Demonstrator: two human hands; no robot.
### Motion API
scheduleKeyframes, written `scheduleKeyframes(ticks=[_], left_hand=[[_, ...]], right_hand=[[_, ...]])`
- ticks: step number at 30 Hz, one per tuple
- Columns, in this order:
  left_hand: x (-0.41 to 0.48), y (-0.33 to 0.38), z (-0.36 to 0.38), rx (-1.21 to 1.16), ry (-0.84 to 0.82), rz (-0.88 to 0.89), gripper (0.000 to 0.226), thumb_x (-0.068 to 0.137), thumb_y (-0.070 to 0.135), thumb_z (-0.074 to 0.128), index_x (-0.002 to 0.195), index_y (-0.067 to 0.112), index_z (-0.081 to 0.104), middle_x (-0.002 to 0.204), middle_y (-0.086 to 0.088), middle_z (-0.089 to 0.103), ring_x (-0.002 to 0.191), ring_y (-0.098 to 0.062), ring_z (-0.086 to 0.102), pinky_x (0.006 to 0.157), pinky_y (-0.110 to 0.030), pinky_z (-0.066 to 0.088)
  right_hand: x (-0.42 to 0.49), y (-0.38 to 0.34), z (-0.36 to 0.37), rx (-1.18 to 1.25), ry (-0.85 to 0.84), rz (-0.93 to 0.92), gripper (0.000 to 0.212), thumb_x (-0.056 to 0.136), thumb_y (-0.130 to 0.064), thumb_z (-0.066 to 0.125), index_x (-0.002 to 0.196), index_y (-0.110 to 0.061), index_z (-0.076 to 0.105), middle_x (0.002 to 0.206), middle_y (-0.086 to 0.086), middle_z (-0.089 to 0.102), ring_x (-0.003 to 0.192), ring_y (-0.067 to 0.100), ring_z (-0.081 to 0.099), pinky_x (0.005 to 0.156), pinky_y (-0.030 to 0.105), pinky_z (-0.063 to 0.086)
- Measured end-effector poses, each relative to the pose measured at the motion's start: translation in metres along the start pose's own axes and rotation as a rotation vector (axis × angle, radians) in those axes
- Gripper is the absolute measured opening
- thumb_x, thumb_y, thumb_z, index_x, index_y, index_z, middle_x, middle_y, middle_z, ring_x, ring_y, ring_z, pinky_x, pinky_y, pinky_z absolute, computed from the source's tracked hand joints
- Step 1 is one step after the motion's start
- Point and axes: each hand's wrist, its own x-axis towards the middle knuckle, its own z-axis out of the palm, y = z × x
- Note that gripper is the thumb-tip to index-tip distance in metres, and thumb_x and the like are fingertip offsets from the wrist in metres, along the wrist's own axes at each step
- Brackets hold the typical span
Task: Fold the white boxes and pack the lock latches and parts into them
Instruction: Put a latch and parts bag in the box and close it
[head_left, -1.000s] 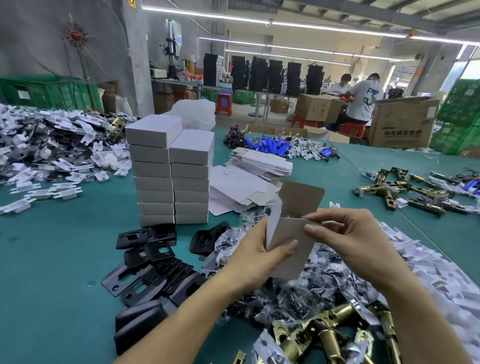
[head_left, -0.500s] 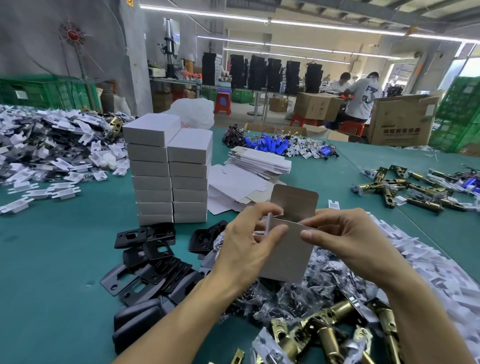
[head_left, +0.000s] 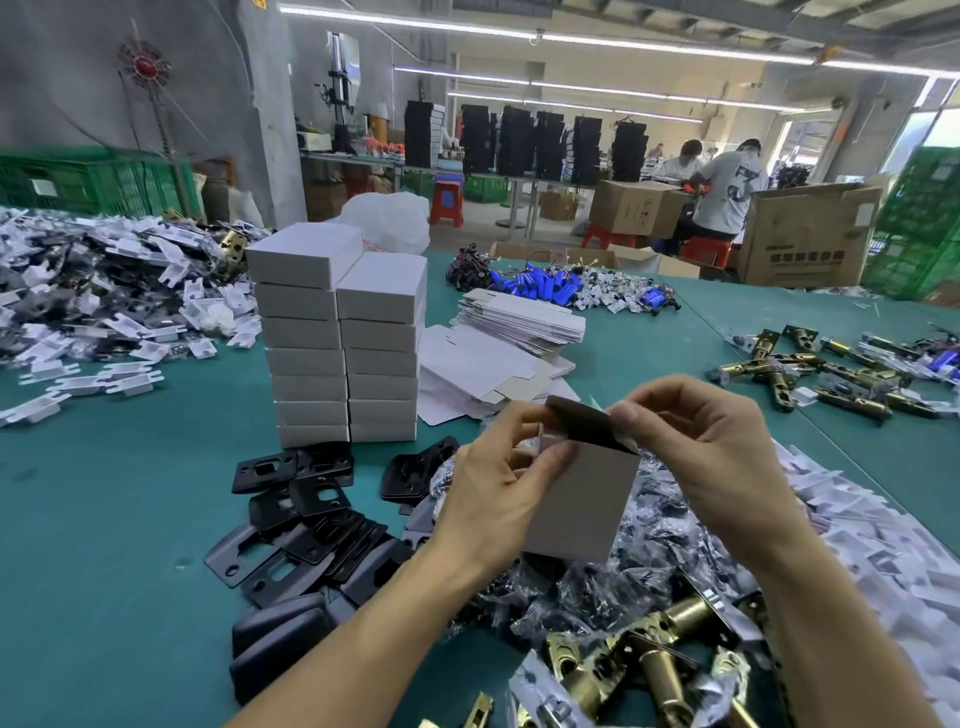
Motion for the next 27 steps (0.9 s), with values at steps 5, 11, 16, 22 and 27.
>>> scheduleKeyframes(ticks=[5,11,16,22,27], left_hand=[[0.001,0.001,0.001,-0.069,0.015,-0.027,0.013,0.090,0.041,0.067,0.101,0.038,0.061,0.110,0.007,0.072,0.097,-0.010,0.071,0.085,-0.046,0.060],[0.000,0.005,0.003,-0.080,0.017,-0.014,0.021,0.084,0.044,0.070,0.096,0.039,0.053,0.102,-0.003,0.071,0.086,-0.012,0.072,0.080,-0.042,0.061],[0.000,0.005,0.003,-0.098,0.102,0.004,0.029,0.082,0.053,0.070,0.106,0.047,0.055,0.099,0.001,0.076,0.089,-0.009,0.074,0.078,-0.029,0.060],[-0.001,0.007,0.004,-0.090,0.136,0.058,0.017,0.089,0.045,0.064,0.103,0.035,0.068,0.098,0.001,0.075,0.090,-0.014,0.073,0.077,-0.046,0.061],[-0.001,0.009,0.004,-0.050,0.122,0.060,0.018,0.092,0.046,0.066,0.101,0.030,0.068,0.099,0.008,0.073,0.092,-0.010,0.071,0.077,-0.040,0.062]], right_hand=[[-0.002,-0.001,-0.004,-0.051,-0.044,0.028,0.020,0.069,-0.030,0.075,0.087,-0.023,0.076,0.085,-0.005,0.077,0.081,0.006,0.072,0.073,0.015,0.053],[-0.002,-0.002,-0.002,-0.168,-0.051,0.025,0.017,0.076,-0.010,0.079,0.087,-0.022,0.077,0.083,-0.004,0.077,0.082,0.007,0.073,0.073,0.018,0.056],[-0.002,-0.006,-0.002,-0.200,-0.096,0.003,0.014,0.077,-0.008,0.080,0.086,-0.018,0.078,0.082,-0.006,0.077,0.081,0.007,0.073,0.074,0.020,0.057],[-0.004,-0.009,-0.003,-0.227,-0.121,0.004,0.019,0.082,-0.002,0.075,0.088,-0.020,0.078,0.094,-0.004,0.074,0.093,0.002,0.068,0.081,0.014,0.054],[-0.003,-0.010,-0.010,-0.320,-0.186,0.021,0.026,0.083,-0.008,0.074,0.089,-0.033,0.076,0.094,-0.010,0.062,0.091,0.001,0.062,0.077,0.014,0.050]])
